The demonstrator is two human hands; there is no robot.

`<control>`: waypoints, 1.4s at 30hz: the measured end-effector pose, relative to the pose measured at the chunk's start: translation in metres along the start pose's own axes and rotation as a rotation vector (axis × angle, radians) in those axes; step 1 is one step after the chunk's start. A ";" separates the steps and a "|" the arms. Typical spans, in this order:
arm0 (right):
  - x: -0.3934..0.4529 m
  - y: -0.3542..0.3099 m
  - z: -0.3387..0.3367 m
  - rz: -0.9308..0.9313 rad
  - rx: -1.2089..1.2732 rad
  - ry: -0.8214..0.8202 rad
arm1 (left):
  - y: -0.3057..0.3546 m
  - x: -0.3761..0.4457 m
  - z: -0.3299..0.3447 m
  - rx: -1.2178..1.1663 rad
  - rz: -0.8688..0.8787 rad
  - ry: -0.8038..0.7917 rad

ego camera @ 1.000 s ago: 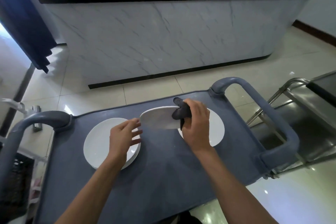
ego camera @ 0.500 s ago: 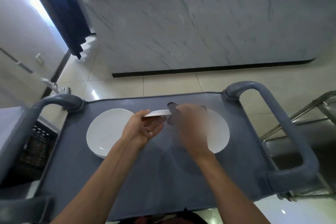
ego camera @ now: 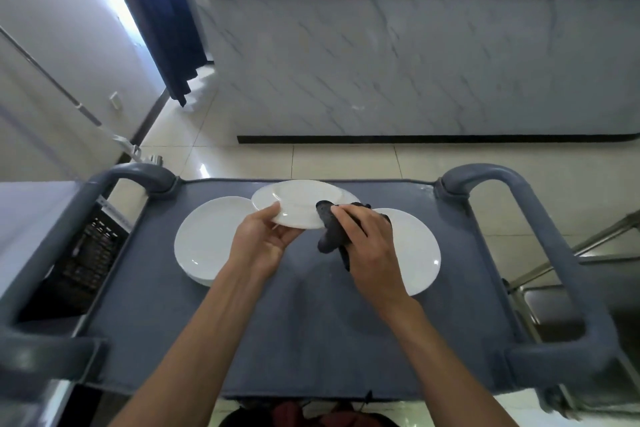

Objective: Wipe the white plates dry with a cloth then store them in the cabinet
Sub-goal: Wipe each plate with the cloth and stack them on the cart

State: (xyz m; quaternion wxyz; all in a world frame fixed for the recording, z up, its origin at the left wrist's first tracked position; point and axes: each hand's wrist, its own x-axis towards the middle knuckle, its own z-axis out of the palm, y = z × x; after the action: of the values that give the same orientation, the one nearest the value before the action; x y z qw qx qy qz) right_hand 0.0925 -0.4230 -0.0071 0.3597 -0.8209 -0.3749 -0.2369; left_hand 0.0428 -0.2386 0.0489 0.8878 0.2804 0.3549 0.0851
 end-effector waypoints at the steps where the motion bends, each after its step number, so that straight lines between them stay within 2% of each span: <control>1: 0.001 -0.002 -0.002 0.021 0.023 -0.017 | 0.000 0.000 -0.001 -0.006 0.010 -0.001; 6: 0.012 -0.010 -0.007 0.242 0.213 -0.074 | -0.009 -0.003 -0.007 0.063 0.094 -0.017; 13: 0.030 -0.028 -0.006 0.421 0.423 -0.136 | -0.017 -0.010 -0.007 0.177 0.175 -0.052; 21: 0.023 -0.033 0.009 0.247 0.310 -0.070 | -0.020 -0.017 -0.002 0.201 0.231 -0.079; 30: 0.013 -0.037 0.007 0.134 0.135 -0.105 | -0.021 -0.017 -0.003 0.194 0.272 -0.105; 35: 0.007 -0.029 0.005 0.205 0.145 -0.086 | -0.024 -0.020 -0.004 0.160 0.265 -0.122; 42: 0.010 -0.017 0.002 0.440 0.295 -0.023 | -0.026 -0.025 -0.006 0.133 0.259 -0.191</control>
State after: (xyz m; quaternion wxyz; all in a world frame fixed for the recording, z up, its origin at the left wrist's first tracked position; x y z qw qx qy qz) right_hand 0.0853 -0.4093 0.0047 0.5139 -0.8241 -0.2221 -0.0864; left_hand 0.0197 -0.2663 0.0453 0.8786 0.3886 0.2348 0.1483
